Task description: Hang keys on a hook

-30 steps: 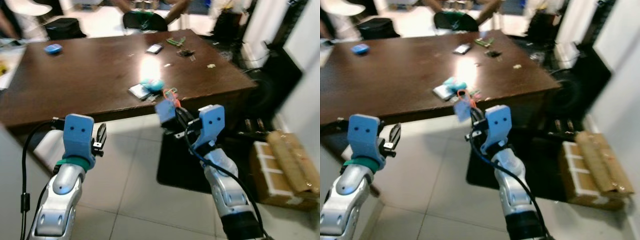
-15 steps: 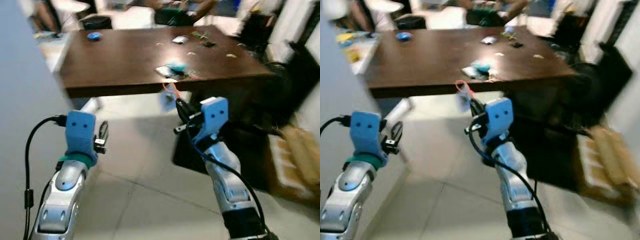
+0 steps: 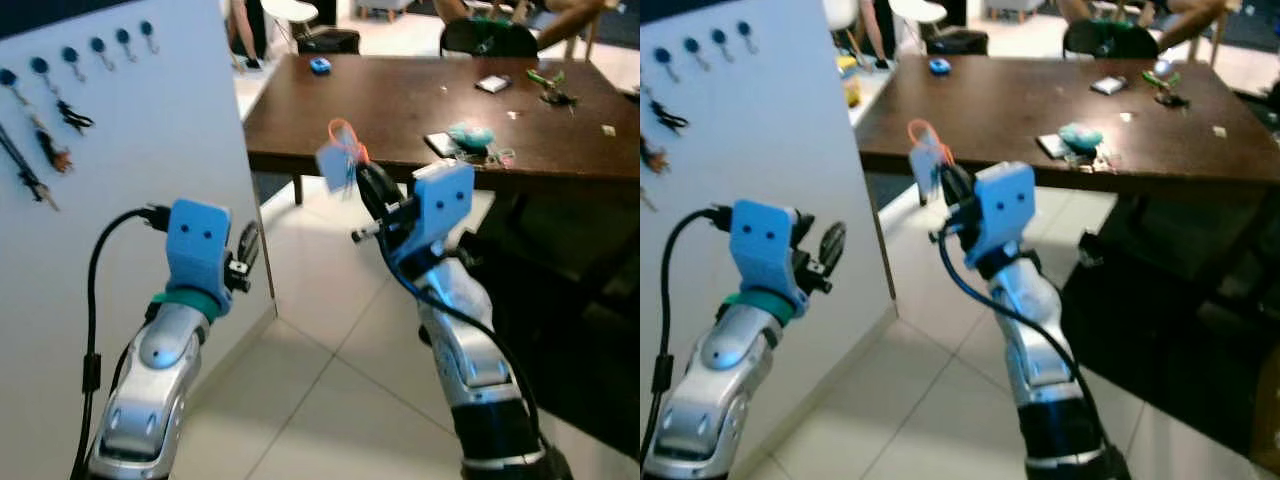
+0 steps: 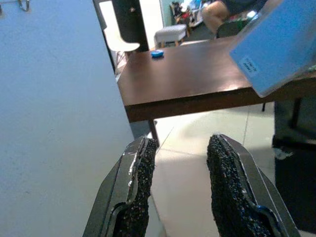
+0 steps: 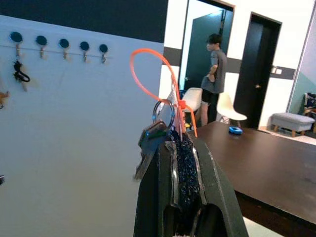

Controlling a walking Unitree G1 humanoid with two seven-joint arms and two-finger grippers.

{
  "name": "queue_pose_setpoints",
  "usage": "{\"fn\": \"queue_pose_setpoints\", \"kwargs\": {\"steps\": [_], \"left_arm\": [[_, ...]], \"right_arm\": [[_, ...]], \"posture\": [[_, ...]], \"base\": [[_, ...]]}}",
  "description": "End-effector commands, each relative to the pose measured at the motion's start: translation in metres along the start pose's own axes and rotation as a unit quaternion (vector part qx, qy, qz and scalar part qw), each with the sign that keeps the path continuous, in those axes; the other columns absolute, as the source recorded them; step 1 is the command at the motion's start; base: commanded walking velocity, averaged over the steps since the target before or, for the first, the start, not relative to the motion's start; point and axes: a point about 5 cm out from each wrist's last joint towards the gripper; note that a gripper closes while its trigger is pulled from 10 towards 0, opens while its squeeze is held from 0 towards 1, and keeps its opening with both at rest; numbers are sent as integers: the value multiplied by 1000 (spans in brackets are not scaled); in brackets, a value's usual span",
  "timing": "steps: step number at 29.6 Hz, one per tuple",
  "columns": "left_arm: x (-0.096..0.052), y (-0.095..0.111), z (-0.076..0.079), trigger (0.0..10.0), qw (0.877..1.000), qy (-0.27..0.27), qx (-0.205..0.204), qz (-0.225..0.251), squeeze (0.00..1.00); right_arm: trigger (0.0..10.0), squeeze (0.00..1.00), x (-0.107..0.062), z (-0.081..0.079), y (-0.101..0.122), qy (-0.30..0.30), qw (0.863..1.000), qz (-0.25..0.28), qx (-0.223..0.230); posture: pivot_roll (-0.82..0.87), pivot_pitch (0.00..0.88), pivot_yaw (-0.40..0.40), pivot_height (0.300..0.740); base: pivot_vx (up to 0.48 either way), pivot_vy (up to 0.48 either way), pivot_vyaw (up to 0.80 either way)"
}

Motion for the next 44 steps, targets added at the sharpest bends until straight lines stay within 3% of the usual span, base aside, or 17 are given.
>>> {"fn": "queue_pose_setpoints", "kwargs": {"steps": [1,20,31,39,44], "left_arm": [[-1,-1,-1,10000,1000,-1,3,-7,0],[-1,3,-1,10000,1000,-3,7,1,0],[1,5,0,10000,1000,-3,5,4,0],[1,5,-1,10000,1000,-1,4,4,0],[1,4,-2,10000,1000,3,-4,1,0]], "right_arm": [[10000,0,0,-4,-2,6,1000,-4,7],[10000,0,-1,-3,-3,-1,1000,-10,11],[10000,0,-2,-3,0,3,1000,-1,19],[10000,0,-1,-4,1,13,1000,-5,-10],[10000,0,-1,-6,0,19,1000,-8,-6]], "posture": [[-63,0,96,740],[-61,0,97,740],[-61,0,97,740],[-65,0,97,740],[-65,0,97,740]], "base": [[0,0,794],[31,0,794],[460,0,0],[451,0,300],[0,0,0]]}}
Point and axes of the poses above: a point about 5 cm out from each wrist's last joint towards the gripper, its own x axis pointing out of the wrist towards the gripper, its own y axis along the axis of the wrist's last joint, z = x × y, and after that the axes turned 13 degrees about x, right-handed
